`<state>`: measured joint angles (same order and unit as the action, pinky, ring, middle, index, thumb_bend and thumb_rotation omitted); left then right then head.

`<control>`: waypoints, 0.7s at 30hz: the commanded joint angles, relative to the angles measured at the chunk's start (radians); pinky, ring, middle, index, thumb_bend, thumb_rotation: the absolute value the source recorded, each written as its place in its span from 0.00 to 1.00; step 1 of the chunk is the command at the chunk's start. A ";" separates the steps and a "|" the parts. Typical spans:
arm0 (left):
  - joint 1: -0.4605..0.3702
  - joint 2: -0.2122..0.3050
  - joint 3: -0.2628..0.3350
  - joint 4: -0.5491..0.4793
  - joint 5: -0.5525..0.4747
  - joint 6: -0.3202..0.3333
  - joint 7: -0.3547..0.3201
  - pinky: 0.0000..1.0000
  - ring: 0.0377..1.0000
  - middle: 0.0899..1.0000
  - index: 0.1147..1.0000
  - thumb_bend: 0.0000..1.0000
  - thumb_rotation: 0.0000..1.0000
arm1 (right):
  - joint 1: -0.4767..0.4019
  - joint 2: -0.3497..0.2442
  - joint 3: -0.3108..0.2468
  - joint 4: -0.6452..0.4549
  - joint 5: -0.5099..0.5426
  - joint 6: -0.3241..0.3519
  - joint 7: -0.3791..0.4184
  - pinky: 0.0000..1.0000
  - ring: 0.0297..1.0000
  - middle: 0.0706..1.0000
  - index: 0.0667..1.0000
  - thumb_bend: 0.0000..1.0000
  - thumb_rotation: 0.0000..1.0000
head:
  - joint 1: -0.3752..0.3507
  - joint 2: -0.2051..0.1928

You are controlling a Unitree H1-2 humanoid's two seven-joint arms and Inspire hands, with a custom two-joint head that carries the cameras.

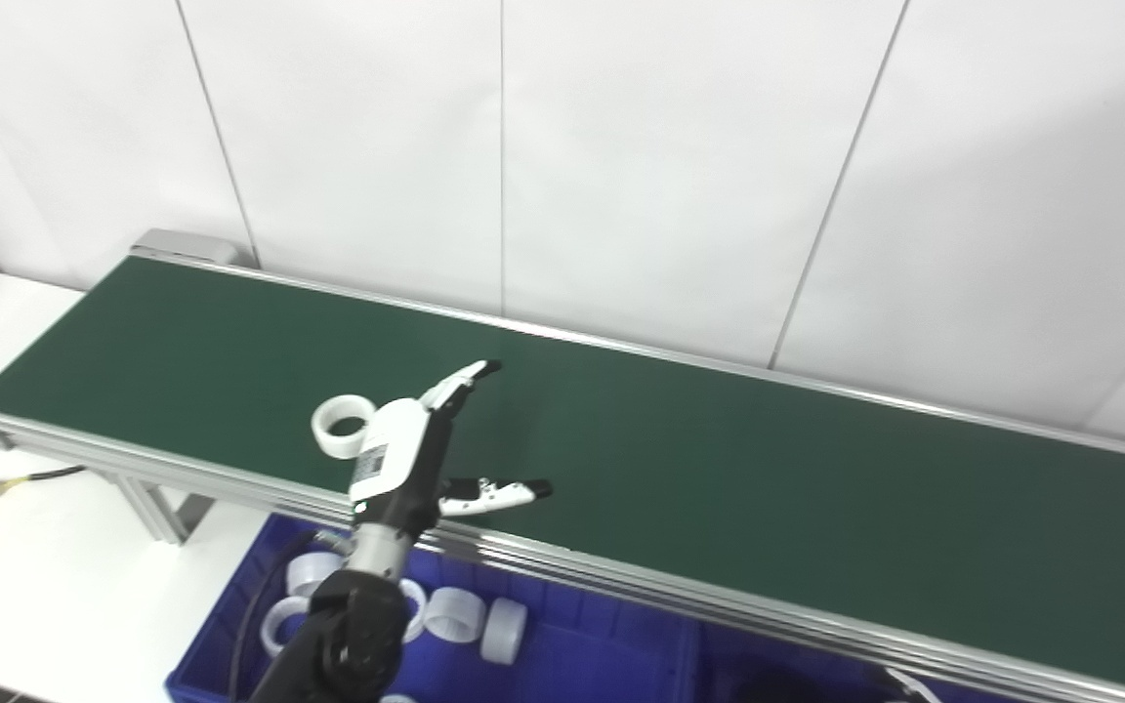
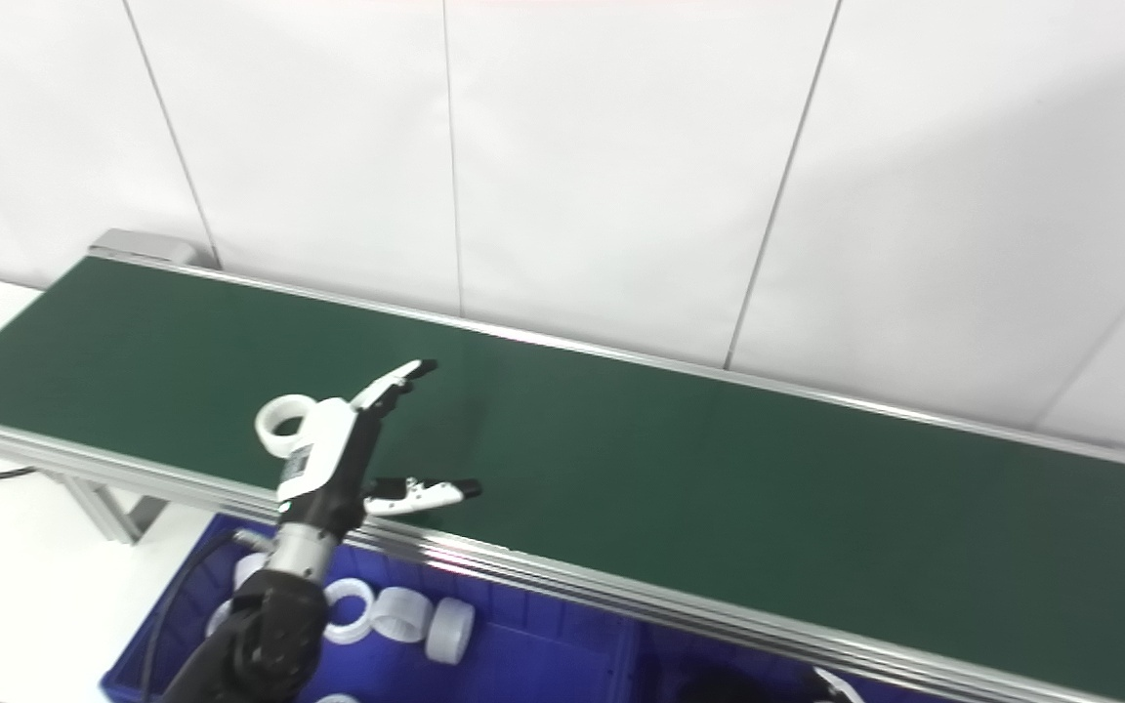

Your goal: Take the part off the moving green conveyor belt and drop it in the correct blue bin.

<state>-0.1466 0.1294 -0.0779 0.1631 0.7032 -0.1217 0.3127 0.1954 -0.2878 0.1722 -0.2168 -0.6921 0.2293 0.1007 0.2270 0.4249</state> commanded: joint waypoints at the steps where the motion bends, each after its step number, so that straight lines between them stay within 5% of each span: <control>1: -0.036 0.020 0.000 -0.006 0.014 -0.002 0.036 0.75 0.82 0.86 0.86 0.83 0.43 | -0.009 -0.018 -0.005 -0.012 0.002 -0.045 -0.026 0.66 0.68 0.69 0.83 0.78 0.22 | -0.003 0.001; 21: -0.109 0.074 0.019 0.088 0.034 0.115 0.113 0.77 0.85 0.88 0.88 0.83 0.27 | -0.011 -0.017 -0.003 -0.008 0.004 -0.039 -0.027 0.66 0.69 0.69 0.83 0.78 0.23 | -0.015 -0.001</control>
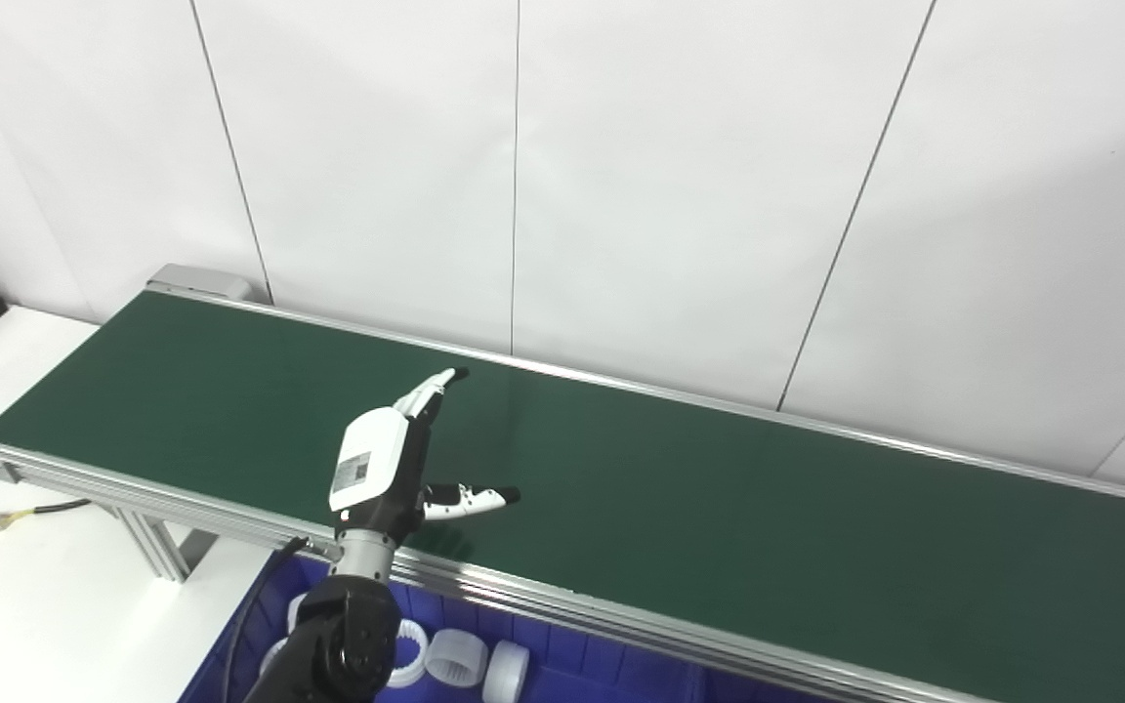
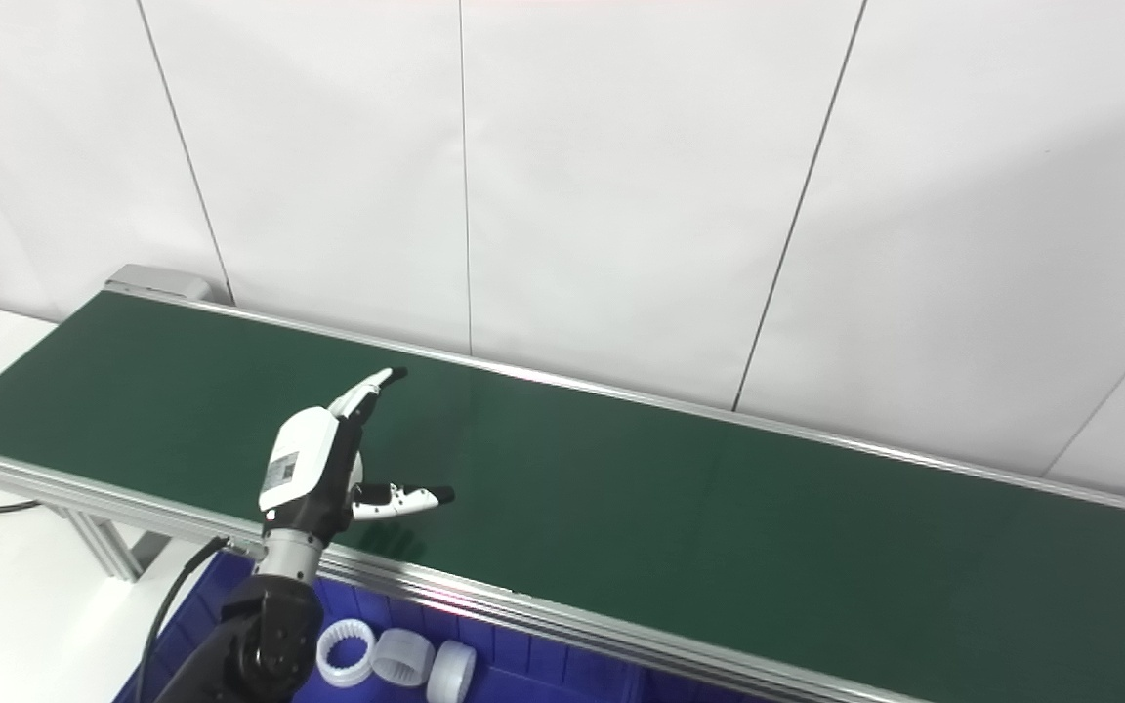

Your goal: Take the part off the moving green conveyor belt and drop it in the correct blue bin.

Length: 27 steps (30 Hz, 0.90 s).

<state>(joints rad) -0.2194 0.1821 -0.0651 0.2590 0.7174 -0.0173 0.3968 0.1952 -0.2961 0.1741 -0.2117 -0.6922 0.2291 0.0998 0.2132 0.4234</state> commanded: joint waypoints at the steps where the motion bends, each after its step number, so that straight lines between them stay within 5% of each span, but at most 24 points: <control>1: -0.040 0.025 0.005 0.004 0.020 0.018 0.032 0.77 0.85 0.88 0.88 0.83 0.25 | -0.011 -0.010 -0.004 -0.012 0.003 -0.041 -0.028 0.66 0.69 0.69 0.83 0.78 0.22 | -0.001 0.001; 17: -0.089 0.061 -0.037 0.178 0.036 0.114 0.064 0.80 0.86 0.90 0.88 0.84 0.17 | -0.007 -0.006 -0.005 -0.025 0.000 -0.030 -0.024 0.66 0.69 0.68 0.83 0.79 0.22 | -0.012 0.006; 27: -0.135 0.066 -0.063 0.279 0.021 0.112 0.111 0.79 0.86 0.89 0.88 0.82 0.18 | -0.005 -0.003 -0.004 -0.034 -0.001 -0.027 -0.022 0.63 0.68 0.68 0.83 0.79 0.22 | -0.017 0.007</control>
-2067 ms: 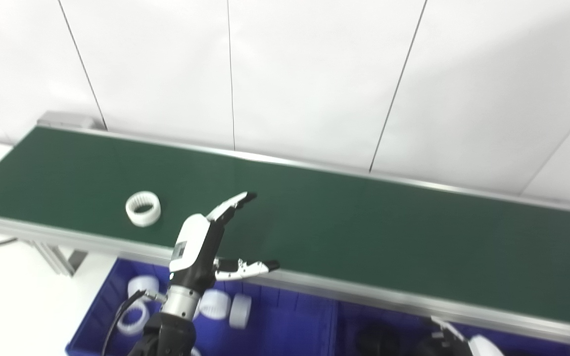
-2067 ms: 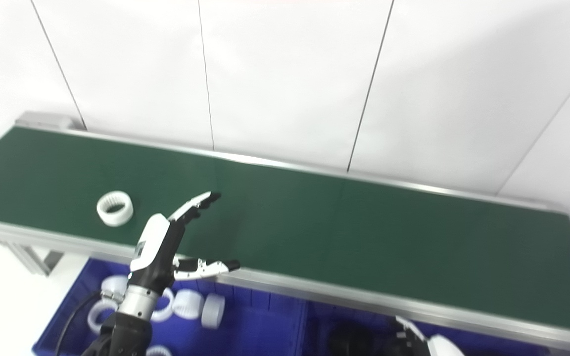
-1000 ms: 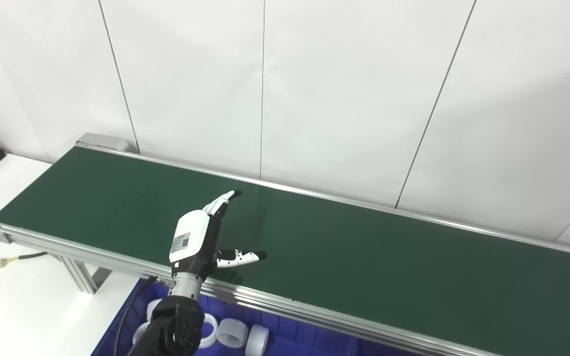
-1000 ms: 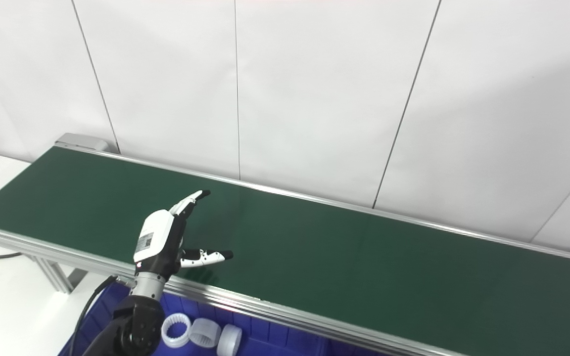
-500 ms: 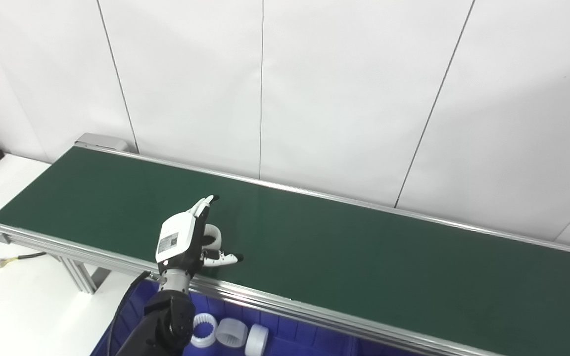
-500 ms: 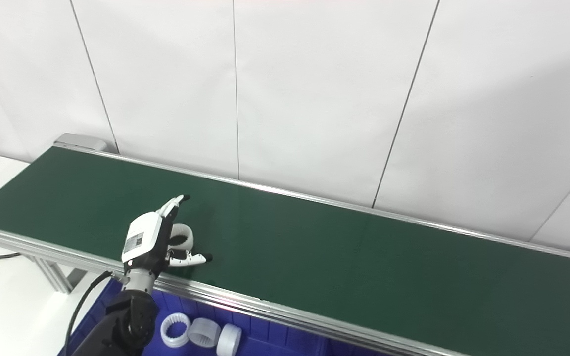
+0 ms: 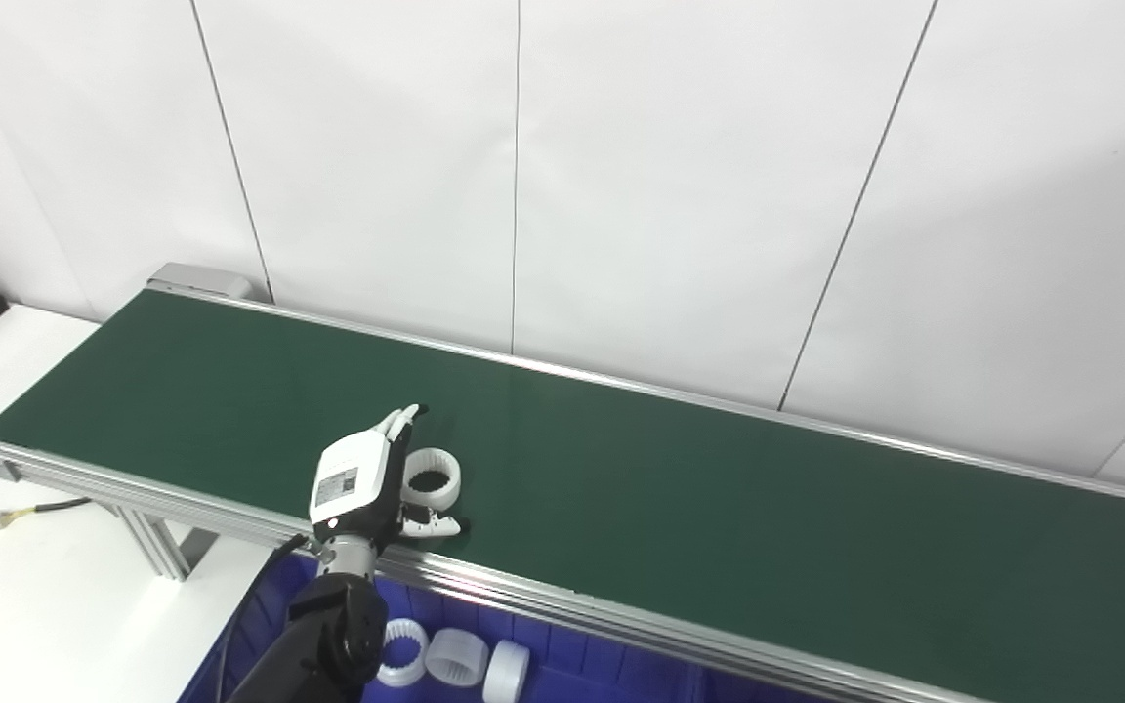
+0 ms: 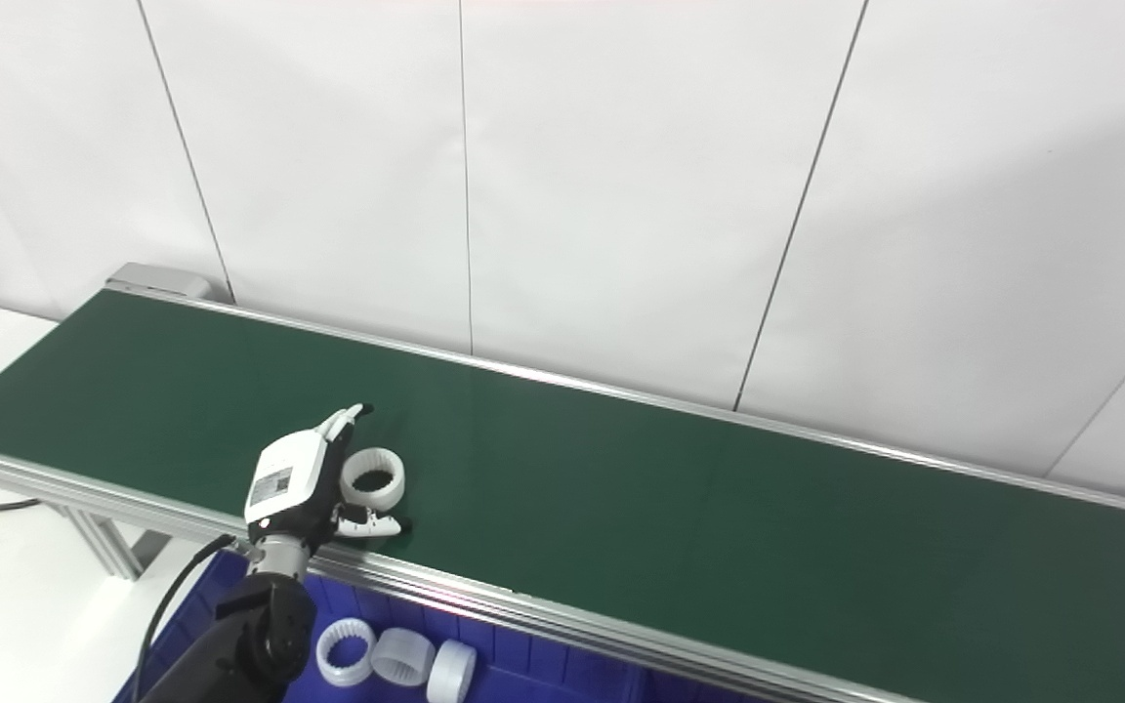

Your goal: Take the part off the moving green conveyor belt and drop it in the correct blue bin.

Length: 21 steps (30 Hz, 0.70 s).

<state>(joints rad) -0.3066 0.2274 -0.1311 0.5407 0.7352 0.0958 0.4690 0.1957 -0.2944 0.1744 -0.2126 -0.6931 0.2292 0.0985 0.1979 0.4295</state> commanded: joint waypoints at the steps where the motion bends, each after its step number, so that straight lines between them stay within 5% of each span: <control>1: -0.056 0.020 0.002 0.009 -0.003 -0.008 0.044 0.78 0.85 0.89 0.88 0.82 0.18 | -0.005 -0.005 -0.004 -0.034 0.000 -0.028 -0.021 0.64 0.68 0.68 0.83 0.79 0.22 | -0.002 0.003; 7: -0.091 0.018 -0.012 0.049 -0.030 -0.020 0.041 0.71 0.77 0.80 0.81 0.70 0.10 | -0.002 -0.003 -0.006 -0.042 0.002 -0.022 -0.017 0.64 0.68 0.68 0.83 0.79 0.22 | -0.002 0.006; 9: -0.098 0.015 -0.007 0.058 -0.060 -0.042 0.035 0.56 0.60 0.58 0.70 0.59 0.02 | 0.000 -0.003 -0.007 -0.044 0.001 -0.022 -0.018 0.63 0.67 0.68 0.82 0.79 0.21 | -0.004 0.007; 12: -0.104 0.012 -0.007 0.072 -0.098 -0.083 0.031 0.43 0.47 0.41 0.53 0.52 0.00 | 0.002 -0.006 -0.006 -0.046 -0.001 -0.024 -0.017 0.64 0.68 0.69 0.83 0.78 0.22 | -0.001 0.009; 16: -0.104 0.008 -0.014 0.064 -0.143 -0.100 -0.019 0.37 0.43 0.39 0.46 0.51 0.00 | 0.003 -0.008 -0.006 -0.044 -0.001 -0.028 -0.019 0.65 0.69 0.69 0.83 0.78 0.22 | 0.000 0.010; 21: -0.096 0.037 -0.042 0.009 -0.201 -0.092 -0.195 0.38 0.43 0.40 0.45 0.51 0.00 | 0.003 -0.003 -0.007 -0.048 -0.001 -0.016 -0.014 0.66 0.69 0.69 0.83 0.77 0.23 | -0.004 0.015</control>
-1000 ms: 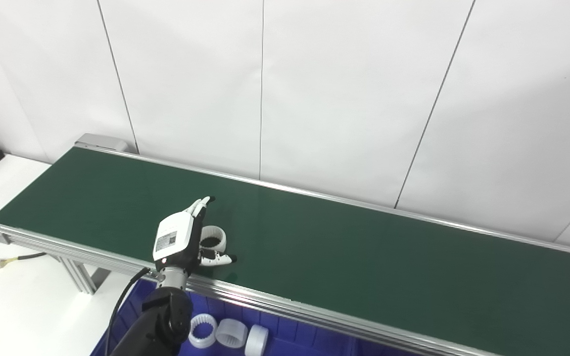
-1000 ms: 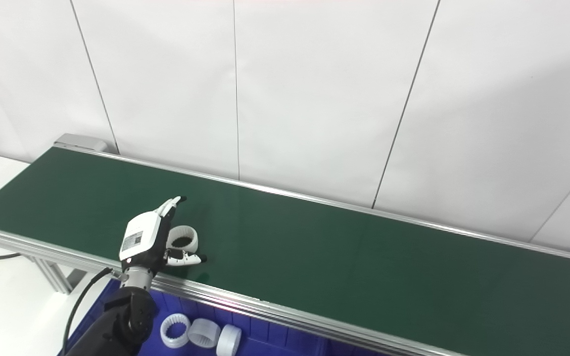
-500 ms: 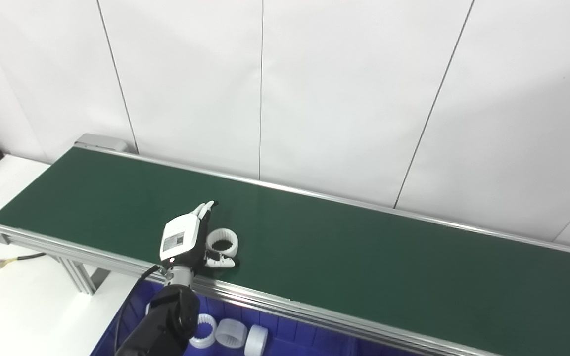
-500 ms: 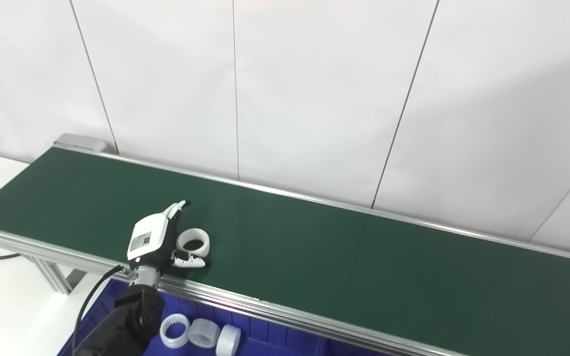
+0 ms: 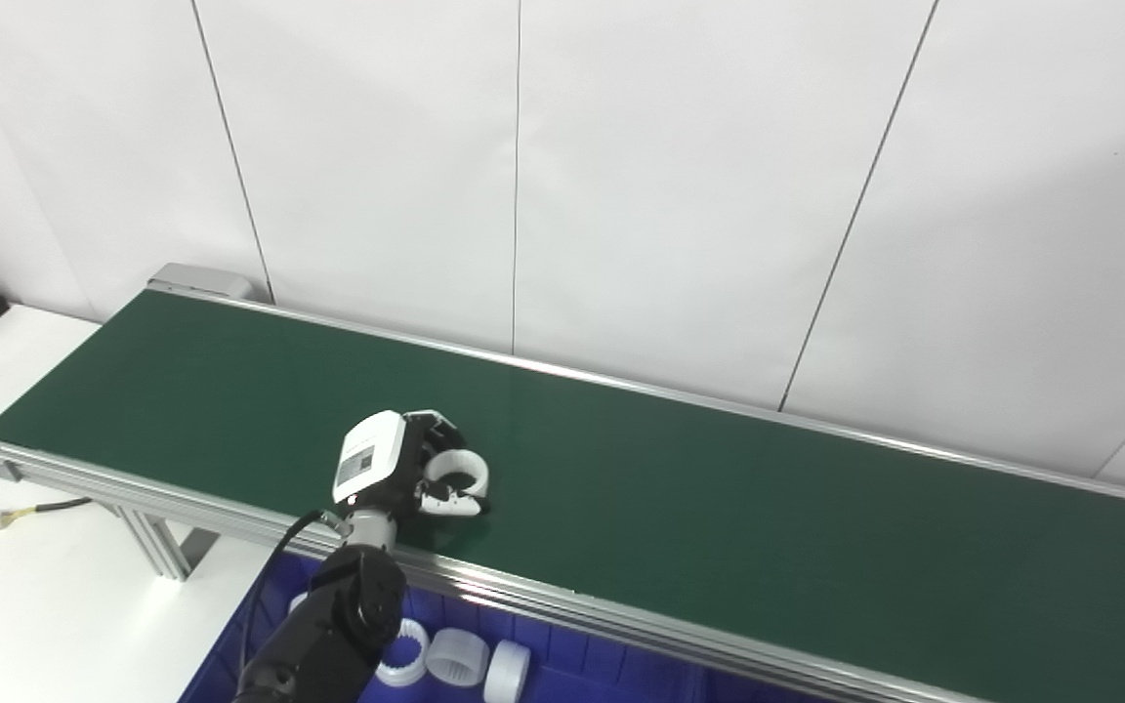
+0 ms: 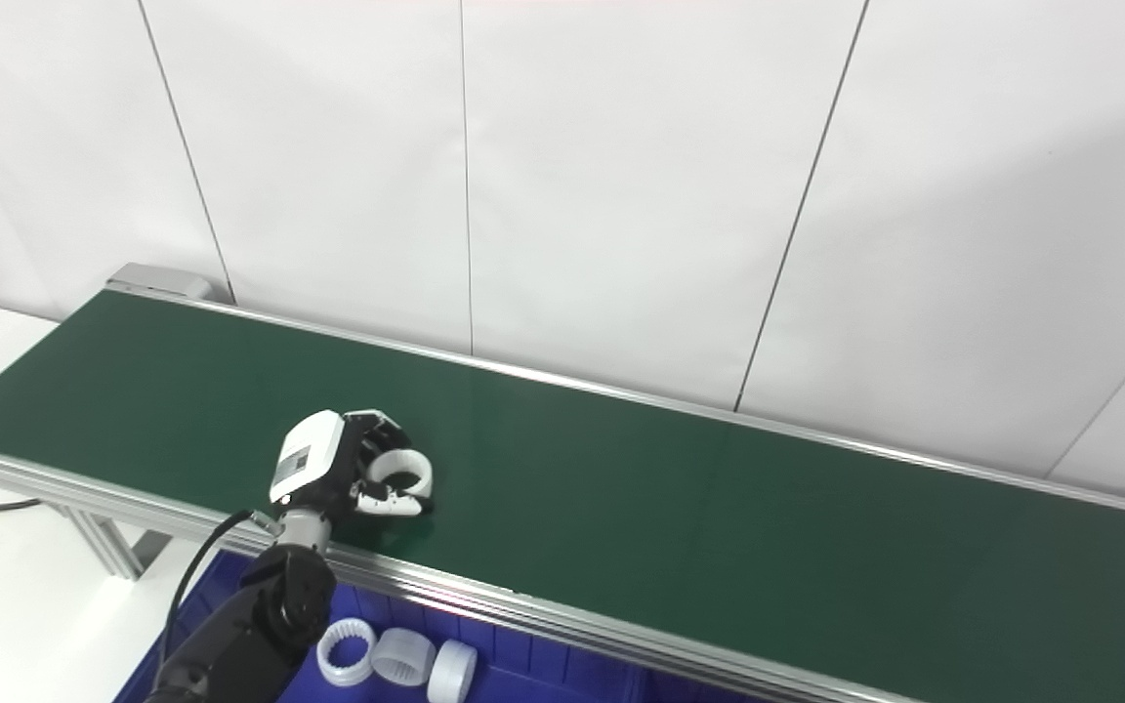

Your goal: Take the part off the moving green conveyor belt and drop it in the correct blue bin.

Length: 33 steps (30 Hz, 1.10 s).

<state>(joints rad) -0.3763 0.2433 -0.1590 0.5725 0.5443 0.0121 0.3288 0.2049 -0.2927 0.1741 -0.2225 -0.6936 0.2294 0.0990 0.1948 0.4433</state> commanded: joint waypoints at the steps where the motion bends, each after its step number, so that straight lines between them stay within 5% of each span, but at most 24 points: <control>1: -0.024 0.026 -0.020 -0.035 -0.017 0.006 -0.087 0.37 0.41 0.39 0.45 0.51 0.00 | -0.007 -0.005 -0.007 -0.035 -0.001 -0.019 -0.017 0.66 0.69 0.69 0.83 0.77 0.23 | -0.001 0.001; 7: -0.013 0.035 -0.030 -0.081 -0.031 0.072 -0.177 0.27 0.34 0.36 0.45 0.51 0.00 | -0.009 -0.004 -0.008 -0.033 0.003 -0.021 -0.017 0.65 0.69 0.69 0.83 0.78 0.23 | -0.004 -0.001; 11: 0.023 0.022 -0.004 -0.122 -0.042 -0.005 -0.097 0.33 0.38 0.39 0.45 0.51 0.00 | -0.009 -0.005 -0.008 -0.034 0.004 -0.027 -0.020 0.65 0.69 0.68 0.83 0.78 0.23 | -0.014 0.005; 15: 0.111 -0.010 0.035 -0.278 -0.037 -0.138 0.024 0.35 0.39 0.39 0.45 0.51 0.00 | -0.006 -0.003 -0.009 -0.048 0.000 -0.023 -0.020 0.64 0.68 0.68 0.82 0.78 0.21 | -0.050 0.028; 22: 0.213 -0.055 0.049 -0.440 -0.027 -0.254 0.072 0.33 0.36 0.38 0.45 0.51 0.00 | -0.002 0.001 -0.005 -0.070 -0.014 -0.016 -0.015 0.61 0.66 0.67 0.81 0.80 0.23 | -0.100 0.051; 33: 0.372 -0.035 0.053 -0.507 -0.154 -0.330 -0.086 0.29 0.33 0.39 0.43 0.51 0.00 | 0.000 0.027 0.012 -0.110 -0.046 -0.005 -0.006 0.59 0.65 0.66 0.81 0.80 0.26 | -0.232 0.137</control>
<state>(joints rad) 0.0069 0.1909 -0.1172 0.0834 0.4035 -0.2704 0.2449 0.2156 -0.2660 0.1884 -0.2932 -0.7330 0.2297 0.1021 -0.0366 0.5766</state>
